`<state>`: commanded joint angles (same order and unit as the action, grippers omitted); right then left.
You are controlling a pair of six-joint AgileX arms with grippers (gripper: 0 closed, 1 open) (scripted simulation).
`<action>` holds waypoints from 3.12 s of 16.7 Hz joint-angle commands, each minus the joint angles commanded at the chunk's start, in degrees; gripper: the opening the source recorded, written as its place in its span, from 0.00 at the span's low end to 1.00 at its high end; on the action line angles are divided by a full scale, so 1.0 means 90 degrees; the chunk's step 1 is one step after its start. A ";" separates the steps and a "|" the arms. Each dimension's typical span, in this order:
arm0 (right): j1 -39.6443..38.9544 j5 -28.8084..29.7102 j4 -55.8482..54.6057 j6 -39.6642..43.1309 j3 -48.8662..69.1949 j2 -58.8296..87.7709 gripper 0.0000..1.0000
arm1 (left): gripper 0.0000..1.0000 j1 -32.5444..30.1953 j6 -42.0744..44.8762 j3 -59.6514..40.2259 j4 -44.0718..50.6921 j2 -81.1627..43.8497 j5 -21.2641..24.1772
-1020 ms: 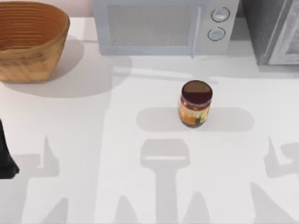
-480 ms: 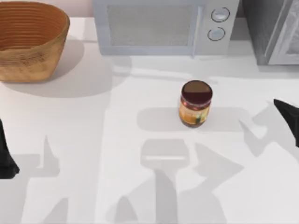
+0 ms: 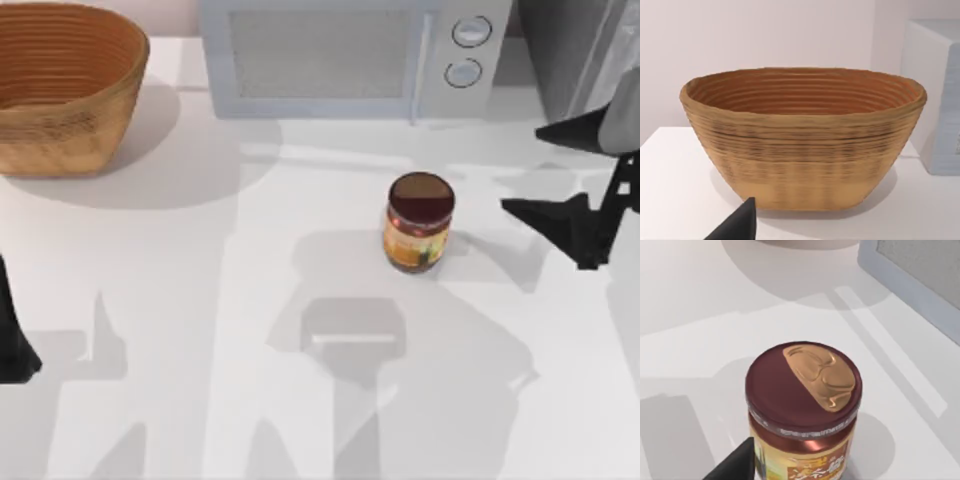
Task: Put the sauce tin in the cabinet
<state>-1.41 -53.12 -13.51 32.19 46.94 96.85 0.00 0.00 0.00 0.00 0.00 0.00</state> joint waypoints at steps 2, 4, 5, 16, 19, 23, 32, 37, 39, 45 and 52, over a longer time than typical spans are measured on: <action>-0.0030 -0.0679 -0.0183 0.0393 0.0527 0.0997 1.00 | 1.00 0.0000 0.0000 0.0000 0.0000 0.0000 0.0000; -0.0070 -0.1329 -0.0353 0.0747 0.1013 0.1911 1.00 | 1.00 0.0000 0.0000 0.0000 0.0000 0.0000 0.0000; -0.0093 -0.1637 -0.0433 0.0908 0.1237 0.2333 1.00 | 1.00 0.0000 0.0000 0.0000 0.0000 0.0000 0.0000; -0.0233 -0.3225 -0.0828 0.1636 0.2314 0.4338 1.00 | 1.00 0.0000 0.0000 0.0000 0.0000 0.0000 0.0000; -0.0195 -0.3213 -0.0818 0.1632 0.2290 0.4320 1.00 | 1.00 0.0000 0.0000 0.0000 0.0000 0.0000 0.0000; -0.0291 -0.3179 -0.1274 0.1258 0.2326 0.4425 1.00 | 1.00 0.0000 0.0000 0.0000 0.0000 0.0000 0.0000; -0.0997 -0.2582 -0.4021 -0.0964 0.2200 0.4847 1.00 | 1.00 0.0000 0.0000 0.0000 0.0000 0.0000 0.0000; -0.1139 -0.2452 -0.4291 -0.1215 0.2173 0.4859 1.00 | 1.00 0.0000 0.0000 0.0000 0.0000 0.0000 0.0000; -0.1139 -0.2452 -0.4291 -0.1215 0.2173 0.4859 0.92 | 1.00 0.0000 0.0000 0.0000 0.0000 0.0000 0.0000; -0.1139 -0.2452 -0.4291 -0.1215 0.2173 0.4859 0.47 | 1.00 0.0000 0.0000 0.0000 0.0000 0.0000 0.0000; -0.1139 -0.2452 -0.4291 -0.1215 0.2173 0.4859 0.00 | 1.00 0.0000 0.0000 0.0000 0.0000 0.0000 0.0000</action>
<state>-11.66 -75.19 -52.13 21.26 66.50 140.58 0.00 0.00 0.00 0.00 0.00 0.00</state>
